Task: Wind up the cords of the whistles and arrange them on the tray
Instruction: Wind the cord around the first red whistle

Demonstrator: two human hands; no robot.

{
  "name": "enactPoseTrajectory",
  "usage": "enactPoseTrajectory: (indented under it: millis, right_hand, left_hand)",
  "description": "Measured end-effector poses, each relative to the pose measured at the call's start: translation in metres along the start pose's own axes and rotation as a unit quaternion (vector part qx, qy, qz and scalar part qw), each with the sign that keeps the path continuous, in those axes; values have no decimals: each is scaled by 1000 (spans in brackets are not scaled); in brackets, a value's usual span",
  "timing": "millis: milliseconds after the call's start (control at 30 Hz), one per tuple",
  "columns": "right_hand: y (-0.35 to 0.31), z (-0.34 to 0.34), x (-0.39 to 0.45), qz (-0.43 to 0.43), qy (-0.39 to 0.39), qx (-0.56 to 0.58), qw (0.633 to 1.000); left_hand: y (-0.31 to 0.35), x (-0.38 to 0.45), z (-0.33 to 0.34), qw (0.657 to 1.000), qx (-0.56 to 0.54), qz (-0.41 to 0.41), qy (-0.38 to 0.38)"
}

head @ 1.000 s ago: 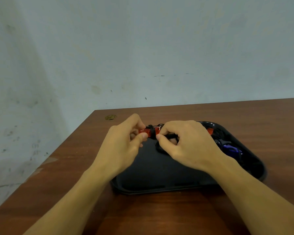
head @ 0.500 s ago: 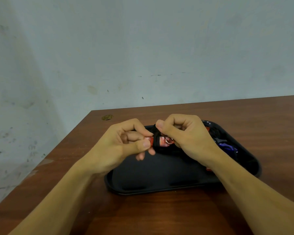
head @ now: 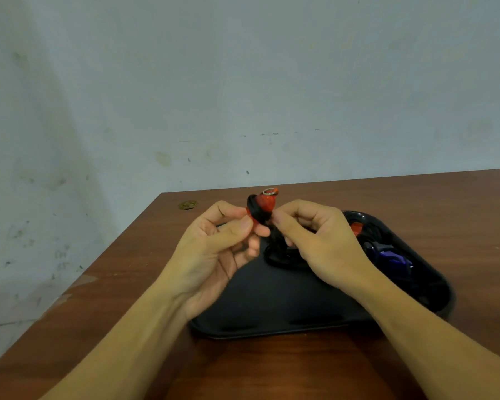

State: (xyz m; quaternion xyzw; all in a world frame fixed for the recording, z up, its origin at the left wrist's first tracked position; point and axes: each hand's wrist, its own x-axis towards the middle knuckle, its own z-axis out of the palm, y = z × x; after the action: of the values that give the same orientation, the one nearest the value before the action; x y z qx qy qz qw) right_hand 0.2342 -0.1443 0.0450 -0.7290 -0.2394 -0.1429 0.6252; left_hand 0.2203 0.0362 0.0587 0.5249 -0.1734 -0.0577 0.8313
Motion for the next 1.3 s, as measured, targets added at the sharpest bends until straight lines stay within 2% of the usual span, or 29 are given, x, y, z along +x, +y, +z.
enactPoseTrajectory:
  millis: [100, 167, 333, 500, 567, 700, 900, 933, 1000, 1100, 1200, 1300]
  right_hand:
    - [6, 1, -3, -45, -1, -153, 987]
    - [9, 3, -4, -78, -5, -243, 967]
    - [6, 3, -1, -154, 25, -370, 916]
    - [3, 4, -1, -194, 34, -400, 895]
    - [1, 5, -1, -192, 37, -385, 902]
    - [-1, 6, -3, -201, 40, -341, 918]
    - [-2, 11, -5, -218, 17, -343, 913]
    - [-2, 12, -5, -214, 11, -336, 917]
    - [-3, 14, -7, -174, 13, -257, 951]
    - [-6, 15, -6, -53, 45, -59, 996]
    - [-4, 16, -4, 67, 56, 98, 991]
    - [-1, 17, -3, 123, 52, 205, 970]
  left_hand:
    - [0, 2, -5, 997, 40, 26, 61]
    - [0, 3, -10, 987, 109, 55, 101]
    - [-3, 8, -14, 935, 285, 128, 166]
    - [-5, 6, -15, 890, 385, 153, 192]
    - [-5, 5, -15, 867, 429, 165, 191]
    - [-6, 6, -16, 844, 474, 176, 180]
    - [-7, 9, -19, 862, 438, 146, 209]
    - [-7, 8, -19, 860, 444, 146, 204]
    - [-8, 6, -16, 845, 475, 159, 188]
    - [-12, 2, -10, 785, 566, 204, 149]
    - [-15, 0, -5, 703, 656, 259, 95]
    - [-13, -1, -3, 632, 714, 295, 59]
